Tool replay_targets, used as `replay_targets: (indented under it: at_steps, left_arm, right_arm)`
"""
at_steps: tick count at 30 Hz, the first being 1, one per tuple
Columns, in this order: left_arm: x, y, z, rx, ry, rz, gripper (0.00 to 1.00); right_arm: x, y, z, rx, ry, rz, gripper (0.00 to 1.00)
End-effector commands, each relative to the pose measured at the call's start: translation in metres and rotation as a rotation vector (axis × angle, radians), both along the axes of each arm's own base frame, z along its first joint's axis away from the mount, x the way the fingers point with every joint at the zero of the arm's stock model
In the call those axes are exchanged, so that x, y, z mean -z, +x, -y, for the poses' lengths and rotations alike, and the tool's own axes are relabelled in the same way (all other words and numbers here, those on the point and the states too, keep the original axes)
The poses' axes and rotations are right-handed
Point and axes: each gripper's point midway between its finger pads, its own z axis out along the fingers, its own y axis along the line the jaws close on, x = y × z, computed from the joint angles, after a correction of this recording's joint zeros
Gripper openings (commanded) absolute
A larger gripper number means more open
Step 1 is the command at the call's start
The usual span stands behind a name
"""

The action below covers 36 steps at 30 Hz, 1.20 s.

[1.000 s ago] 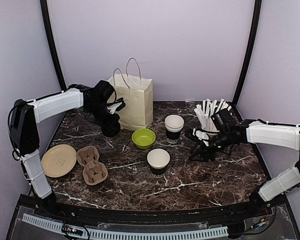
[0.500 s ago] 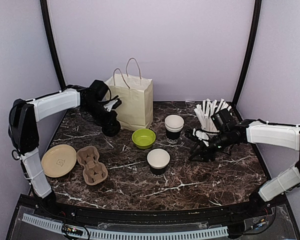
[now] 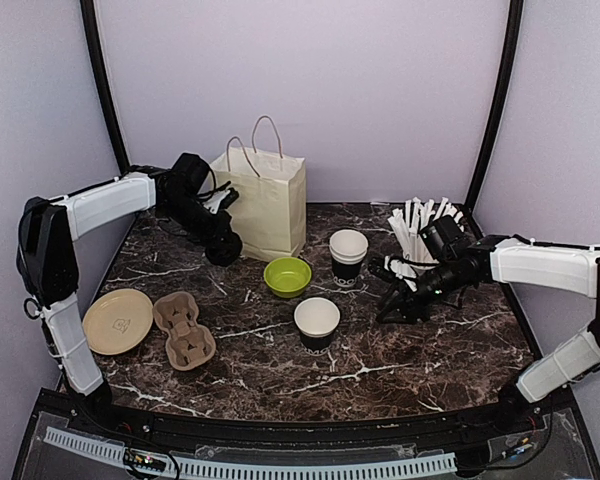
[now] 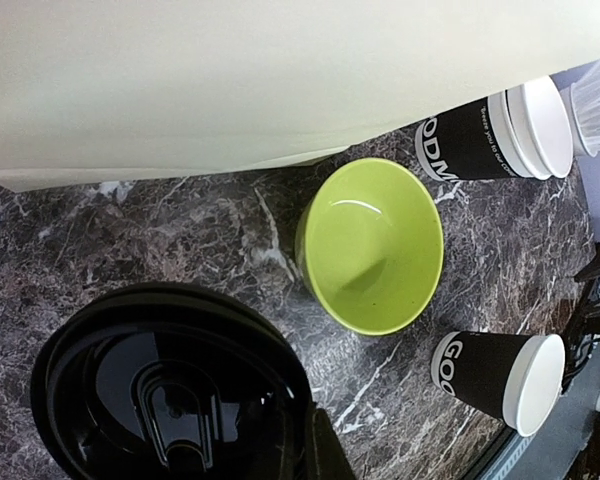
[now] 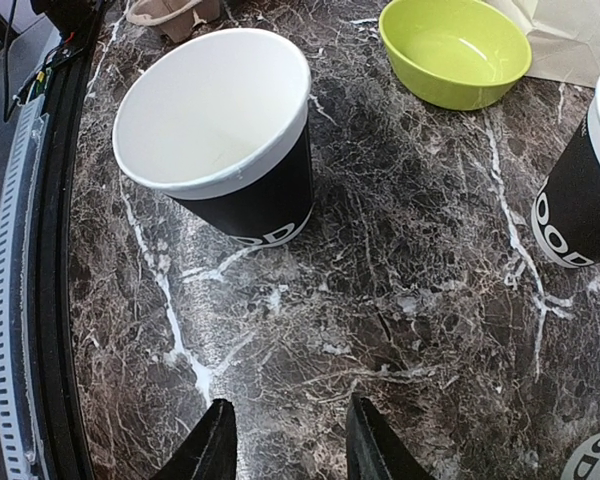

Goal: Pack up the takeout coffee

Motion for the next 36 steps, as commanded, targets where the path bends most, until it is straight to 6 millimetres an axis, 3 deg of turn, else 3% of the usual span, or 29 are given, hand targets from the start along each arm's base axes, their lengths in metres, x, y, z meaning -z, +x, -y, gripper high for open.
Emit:
replay_targets:
  at_steps: [1,4,13,18,22,27,31,36]
  left_arm:
    - [-0.007,0.001,-0.001,-0.015,-0.019,0.006,0.04]
    - [-0.024,-0.008,0.010,0.022,-0.183,-0.024,0.05]
    - [-0.015,-0.023,0.003,0.040,-0.239,-0.044,0.05]
    - [-0.022,-0.029,0.010,0.094,-0.296,-0.059,0.05]
    - [-0.038,-0.033,0.015,0.120,-0.355,-0.036,0.05]
    - [-0.075,-0.043,0.025,0.164,-0.489,0.014,0.05]
    - [-0.081,-0.047,0.025,0.160,-0.517,0.011,0.05]
    - [-0.086,-0.051,0.025,0.159,-0.532,0.008,0.05]
  right_arm:
    - [-0.009,0.003,-0.004,-0.012,0.018,0.014,0.37]
    - [-0.014,0.004,-0.005,-0.013,0.023,0.019,0.37]
    - [-0.068,0.011,-0.028,-0.070,0.057,0.019,0.38]
    - [-0.088,0.019,-0.049,-0.079,0.027,0.105,0.40]
    - [-0.104,0.036,-0.075,-0.052,0.030,0.145,0.41]
    - [-0.115,0.060,-0.114,0.000,0.018,0.193,0.47]
    - [-0.123,0.070,-0.148,0.023,0.016,0.251,0.54]
    - [-0.139,0.089,-0.182,0.092,0.078,0.202,0.55]
